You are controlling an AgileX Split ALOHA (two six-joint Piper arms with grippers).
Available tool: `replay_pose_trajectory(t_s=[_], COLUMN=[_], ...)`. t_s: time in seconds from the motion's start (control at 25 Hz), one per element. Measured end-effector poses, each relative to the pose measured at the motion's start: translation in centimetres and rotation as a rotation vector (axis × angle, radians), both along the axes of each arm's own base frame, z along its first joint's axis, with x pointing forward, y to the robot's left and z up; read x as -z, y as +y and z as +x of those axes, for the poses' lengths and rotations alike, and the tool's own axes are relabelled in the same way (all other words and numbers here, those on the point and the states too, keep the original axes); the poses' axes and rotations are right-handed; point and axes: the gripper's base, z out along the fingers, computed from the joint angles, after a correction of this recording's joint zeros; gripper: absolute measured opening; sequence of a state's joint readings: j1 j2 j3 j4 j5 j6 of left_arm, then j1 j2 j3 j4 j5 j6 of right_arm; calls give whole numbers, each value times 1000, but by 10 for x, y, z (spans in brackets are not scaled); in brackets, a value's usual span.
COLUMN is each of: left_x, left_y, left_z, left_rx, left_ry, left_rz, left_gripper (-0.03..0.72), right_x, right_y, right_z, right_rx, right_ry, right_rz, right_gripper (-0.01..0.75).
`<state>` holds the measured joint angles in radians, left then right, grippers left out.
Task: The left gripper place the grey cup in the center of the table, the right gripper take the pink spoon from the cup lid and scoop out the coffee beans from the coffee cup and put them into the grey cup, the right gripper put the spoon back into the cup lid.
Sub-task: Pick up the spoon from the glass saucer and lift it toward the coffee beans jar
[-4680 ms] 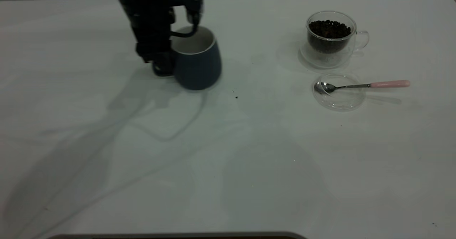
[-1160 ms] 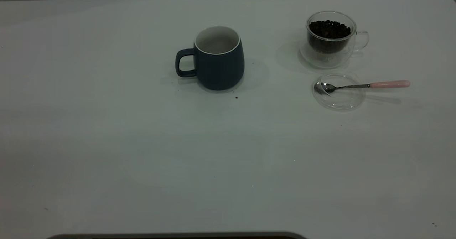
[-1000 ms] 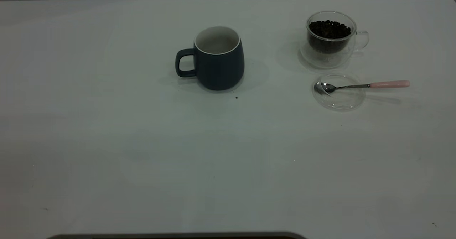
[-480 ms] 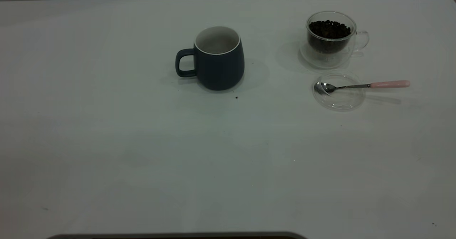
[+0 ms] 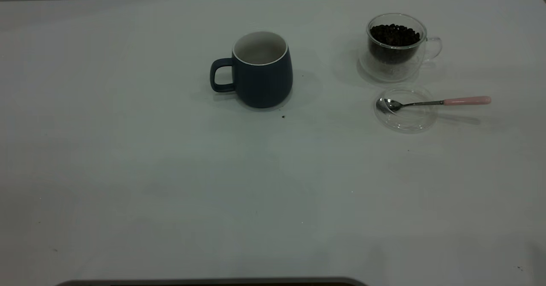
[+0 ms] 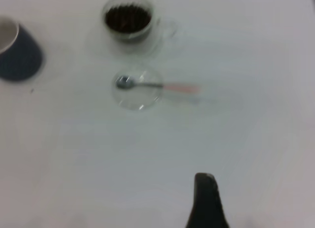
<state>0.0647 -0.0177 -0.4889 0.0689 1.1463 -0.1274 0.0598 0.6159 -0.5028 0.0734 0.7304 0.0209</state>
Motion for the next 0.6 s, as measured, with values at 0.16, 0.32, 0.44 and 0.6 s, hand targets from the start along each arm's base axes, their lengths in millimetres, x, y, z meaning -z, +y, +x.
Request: replay_pose_trajectory(t_s=[0.16,0.32,0.44,0.6], left_x=[0,0,0,0], left_y=[0,0,0,0], left_z=[0,0,0,0], left_rx=[0,0,0,-1], left_ry=[0,0,0,0], left_rz=[0,0,0,-1], left_gripper=[567,567,567,567], right_x=[7,20,39,73], right_y=[8,15,20,3], right_z=[52,106,142,183], right_rx=[-52,-131,-222,-222], right_ry=[147,267,343,418], right_rz=[24,4,-14,76], right_gripper=[595,591,591,591])
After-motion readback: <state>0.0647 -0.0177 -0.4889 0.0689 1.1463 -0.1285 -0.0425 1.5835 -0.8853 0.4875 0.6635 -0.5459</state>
